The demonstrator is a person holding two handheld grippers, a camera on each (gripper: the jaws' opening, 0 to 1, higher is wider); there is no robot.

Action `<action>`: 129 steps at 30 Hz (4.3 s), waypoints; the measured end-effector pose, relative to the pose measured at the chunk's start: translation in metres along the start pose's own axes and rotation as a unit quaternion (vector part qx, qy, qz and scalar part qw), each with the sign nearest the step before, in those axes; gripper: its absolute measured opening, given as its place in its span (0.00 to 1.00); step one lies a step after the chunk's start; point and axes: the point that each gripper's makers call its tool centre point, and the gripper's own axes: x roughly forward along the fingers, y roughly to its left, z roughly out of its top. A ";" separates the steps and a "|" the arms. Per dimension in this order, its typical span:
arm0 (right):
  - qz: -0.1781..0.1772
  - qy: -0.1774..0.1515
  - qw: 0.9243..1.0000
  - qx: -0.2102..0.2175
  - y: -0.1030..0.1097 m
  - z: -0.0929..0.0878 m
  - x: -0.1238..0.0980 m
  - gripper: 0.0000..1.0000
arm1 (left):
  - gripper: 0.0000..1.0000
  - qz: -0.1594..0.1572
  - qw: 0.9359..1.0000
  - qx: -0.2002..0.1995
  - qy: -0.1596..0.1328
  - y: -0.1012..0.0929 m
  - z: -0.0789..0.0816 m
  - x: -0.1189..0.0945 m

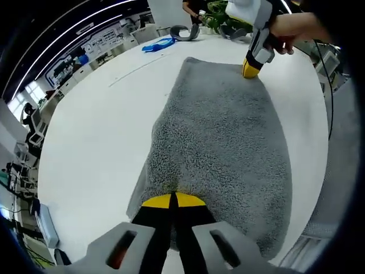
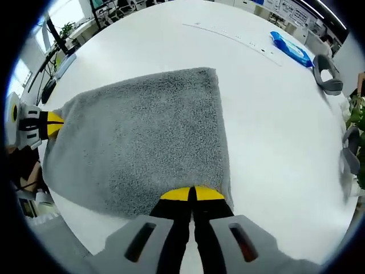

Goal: Fold the towel on the table until its edges align and the towel forms a compact rectangular stack.

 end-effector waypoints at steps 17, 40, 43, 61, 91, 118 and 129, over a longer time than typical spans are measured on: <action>-0.009 -0.009 1.000 -0.012 -0.012 0.013 0.003 0.00 | 0.01 -0.015 1.000 -0.002 -0.005 -0.024 -0.002 -0.008; -0.029 -0.009 0.999 -0.038 -0.029 0.034 0.011 0.00 | 0.01 -0.038 0.999 0.020 -0.013 -0.059 0.003 -0.013; -0.029 -0.007 0.999 -0.038 -0.031 0.036 0.012 0.00 | 0.01 -0.041 0.999 0.024 -0.013 -0.063 0.003 -0.014; -0.038 -0.002 0.998 -0.049 -0.042 0.050 0.017 0.00 | 0.01 -0.064 0.997 0.042 -0.015 -0.083 0.011 -0.013; -0.041 -0.016 0.998 -0.049 -0.054 0.069 0.023 0.00 | 0.01 -0.093 0.993 0.066 -0.025 -0.108 0.029 -0.008; -0.043 -0.022 0.997 -0.061 -0.062 0.084 0.027 0.00 | 0.01 -0.116 0.988 0.099 -0.032 -0.129 0.048 -0.001; -0.059 -0.051 0.995 -0.065 -0.065 0.087 0.027 0.00 | 0.01 -0.124 0.986 0.106 -0.032 -0.131 0.052 0.001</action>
